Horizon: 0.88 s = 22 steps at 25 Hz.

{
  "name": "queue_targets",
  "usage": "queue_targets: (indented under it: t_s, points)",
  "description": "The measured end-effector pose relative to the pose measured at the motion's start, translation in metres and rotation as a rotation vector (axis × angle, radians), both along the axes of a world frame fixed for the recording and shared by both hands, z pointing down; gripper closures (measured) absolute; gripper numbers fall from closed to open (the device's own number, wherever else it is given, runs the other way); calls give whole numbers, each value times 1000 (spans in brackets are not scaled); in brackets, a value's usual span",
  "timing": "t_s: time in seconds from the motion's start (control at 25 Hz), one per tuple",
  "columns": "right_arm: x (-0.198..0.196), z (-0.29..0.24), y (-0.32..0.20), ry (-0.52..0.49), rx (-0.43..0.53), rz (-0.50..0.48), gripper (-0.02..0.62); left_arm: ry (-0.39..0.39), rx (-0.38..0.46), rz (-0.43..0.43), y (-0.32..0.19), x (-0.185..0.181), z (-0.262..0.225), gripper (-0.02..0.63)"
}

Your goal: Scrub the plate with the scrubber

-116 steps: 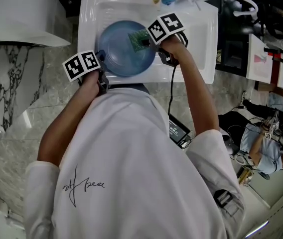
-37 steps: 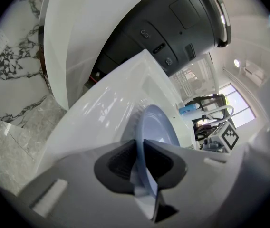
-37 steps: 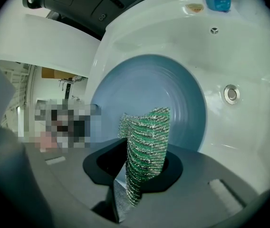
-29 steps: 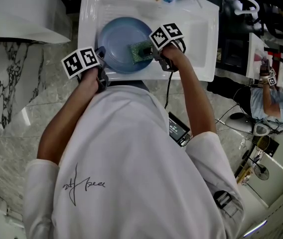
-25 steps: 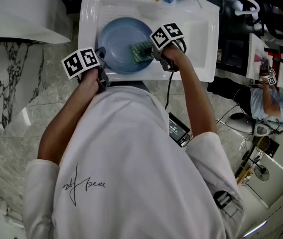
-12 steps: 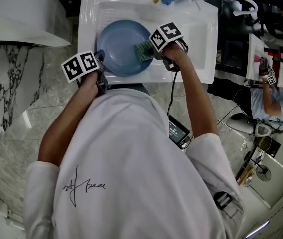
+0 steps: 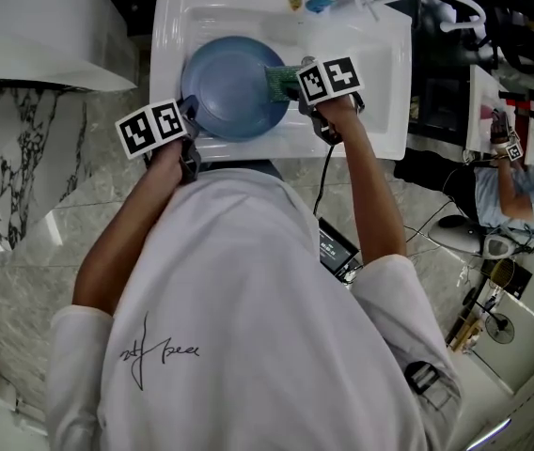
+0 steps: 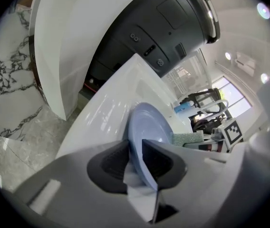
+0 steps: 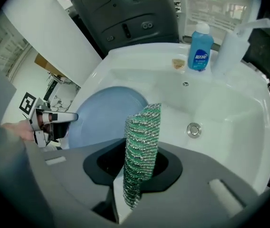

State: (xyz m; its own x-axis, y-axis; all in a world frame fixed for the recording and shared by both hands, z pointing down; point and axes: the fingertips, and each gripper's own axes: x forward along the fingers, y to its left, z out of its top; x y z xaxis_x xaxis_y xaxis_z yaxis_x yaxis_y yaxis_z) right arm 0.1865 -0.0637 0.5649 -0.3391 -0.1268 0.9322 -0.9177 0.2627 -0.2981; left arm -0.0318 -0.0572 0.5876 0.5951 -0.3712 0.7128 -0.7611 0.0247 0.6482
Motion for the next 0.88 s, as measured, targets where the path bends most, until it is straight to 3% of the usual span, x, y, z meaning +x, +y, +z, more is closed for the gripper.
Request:
queue_targets:
  t_s: [0.32, 0.64, 0.88]
  points:
    - [-7, -25, -5, -86, 184, 117, 518, 4, 40, -27, -6, -12, -21, 459]
    - [-14, -56, -6, -118, 325, 189, 518, 8, 161, 7, -21, -17, -49, 459]
    - [-20, -98, -11, -127, 489, 239, 518, -11, 296, 45, -33, -22, -80, 459]
